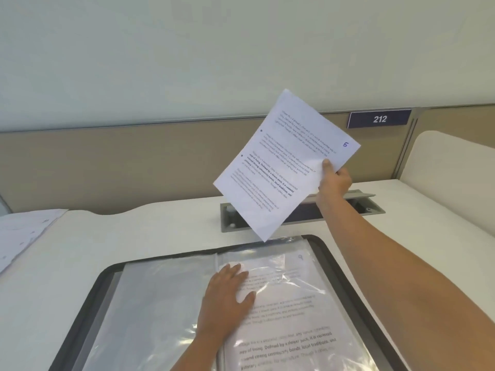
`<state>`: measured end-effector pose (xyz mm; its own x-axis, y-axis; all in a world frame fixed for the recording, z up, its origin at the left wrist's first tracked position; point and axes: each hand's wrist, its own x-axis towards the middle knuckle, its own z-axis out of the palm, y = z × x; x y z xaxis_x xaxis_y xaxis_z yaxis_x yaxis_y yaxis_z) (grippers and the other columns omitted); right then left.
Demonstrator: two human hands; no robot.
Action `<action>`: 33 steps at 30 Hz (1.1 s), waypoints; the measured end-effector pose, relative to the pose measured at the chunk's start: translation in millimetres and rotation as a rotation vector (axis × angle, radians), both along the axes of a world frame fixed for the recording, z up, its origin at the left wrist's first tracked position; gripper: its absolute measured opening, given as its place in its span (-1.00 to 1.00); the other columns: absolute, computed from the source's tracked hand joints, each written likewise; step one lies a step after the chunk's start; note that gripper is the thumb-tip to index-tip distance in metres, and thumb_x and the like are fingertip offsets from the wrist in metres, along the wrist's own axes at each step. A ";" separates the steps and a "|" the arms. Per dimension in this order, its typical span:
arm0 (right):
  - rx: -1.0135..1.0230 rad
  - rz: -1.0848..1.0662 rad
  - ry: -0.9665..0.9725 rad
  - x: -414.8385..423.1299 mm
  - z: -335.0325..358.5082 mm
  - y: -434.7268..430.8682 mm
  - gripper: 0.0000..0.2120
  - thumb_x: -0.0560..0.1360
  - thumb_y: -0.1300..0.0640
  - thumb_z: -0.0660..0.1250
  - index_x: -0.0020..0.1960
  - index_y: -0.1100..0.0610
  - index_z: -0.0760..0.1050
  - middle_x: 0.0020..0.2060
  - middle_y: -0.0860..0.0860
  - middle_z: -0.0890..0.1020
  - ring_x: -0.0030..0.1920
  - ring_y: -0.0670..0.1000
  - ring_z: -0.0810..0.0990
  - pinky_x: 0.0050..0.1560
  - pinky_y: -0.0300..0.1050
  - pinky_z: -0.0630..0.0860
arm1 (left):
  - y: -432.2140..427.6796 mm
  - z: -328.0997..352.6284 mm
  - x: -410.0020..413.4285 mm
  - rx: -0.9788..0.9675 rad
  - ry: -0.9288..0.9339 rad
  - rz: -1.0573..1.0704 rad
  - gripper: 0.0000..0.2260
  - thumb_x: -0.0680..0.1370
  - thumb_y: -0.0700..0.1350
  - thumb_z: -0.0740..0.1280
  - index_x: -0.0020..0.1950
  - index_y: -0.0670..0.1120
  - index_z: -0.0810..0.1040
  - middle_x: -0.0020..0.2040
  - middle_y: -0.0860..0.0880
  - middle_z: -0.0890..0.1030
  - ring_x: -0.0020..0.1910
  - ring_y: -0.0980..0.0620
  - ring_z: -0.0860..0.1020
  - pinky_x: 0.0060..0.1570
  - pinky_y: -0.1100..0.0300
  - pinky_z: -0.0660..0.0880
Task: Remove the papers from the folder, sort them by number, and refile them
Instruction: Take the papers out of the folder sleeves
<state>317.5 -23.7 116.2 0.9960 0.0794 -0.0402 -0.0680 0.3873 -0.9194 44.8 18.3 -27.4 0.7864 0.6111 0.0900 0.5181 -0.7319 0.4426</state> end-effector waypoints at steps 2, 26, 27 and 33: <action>0.023 0.015 0.013 -7.4 2.0 -4.6 -0.93 0.53 0.14 0.34 -0.08 0.13 0.48 -0.27 -0.07 0.55 -0.33 -0.08 0.48 -0.34 -0.25 0.42 | -1.3 0.4 0.3 0.006 -0.007 0.001 -0.23 0.30 0.38 -0.16 0.44 0.15 0.29 0.49 0.22 0.17 0.50 0.20 0.02 0.45 0.26 -0.09; -0.237 0.683 0.195 -142.4 -68.4 -84.5 -0.82 0.51 0.31 0.32 0.11 0.28 0.47 0.10 0.20 0.59 -0.01 0.22 0.61 0.05 0.15 0.55 | 0.4 84.9 -113.0 -1.157 -0.542 0.323 -0.76 0.59 -0.09 0.23 0.06 -0.23 0.60 -0.16 -0.16 0.69 -0.28 -0.04 0.66 -0.16 0.07 0.55; -0.241 0.695 0.196 -148.0 -69.0 -86.0 -0.84 0.51 0.30 0.32 0.09 0.27 0.48 0.09 0.20 0.60 -0.04 0.21 0.61 0.01 0.13 0.56 | -2.4 85.8 -117.7 -1.120 -0.545 0.329 -0.81 0.57 -0.19 0.26 0.07 -0.26 0.59 -0.16 -0.17 0.69 -0.28 -0.05 0.66 -0.19 0.08 0.59; -0.340 0.784 0.182 -179.7 -71.4 -92.4 -0.78 0.52 0.21 0.34 0.13 0.27 0.49 0.05 0.17 0.63 -0.08 0.11 0.62 -0.14 -0.09 0.59 | -15.5 88.6 -147.8 -1.081 -0.665 0.458 -0.89 0.54 -0.39 0.25 -0.05 -0.27 0.55 -0.35 -0.14 0.67 -0.42 -0.04 0.65 -0.46 0.12 0.59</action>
<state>137.8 -116.1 44.8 0.6349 0.6939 -0.3396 -0.3571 -0.1262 -0.9255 -103.0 2.7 61.1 0.4900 0.8116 -0.3180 0.0835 0.3194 0.9439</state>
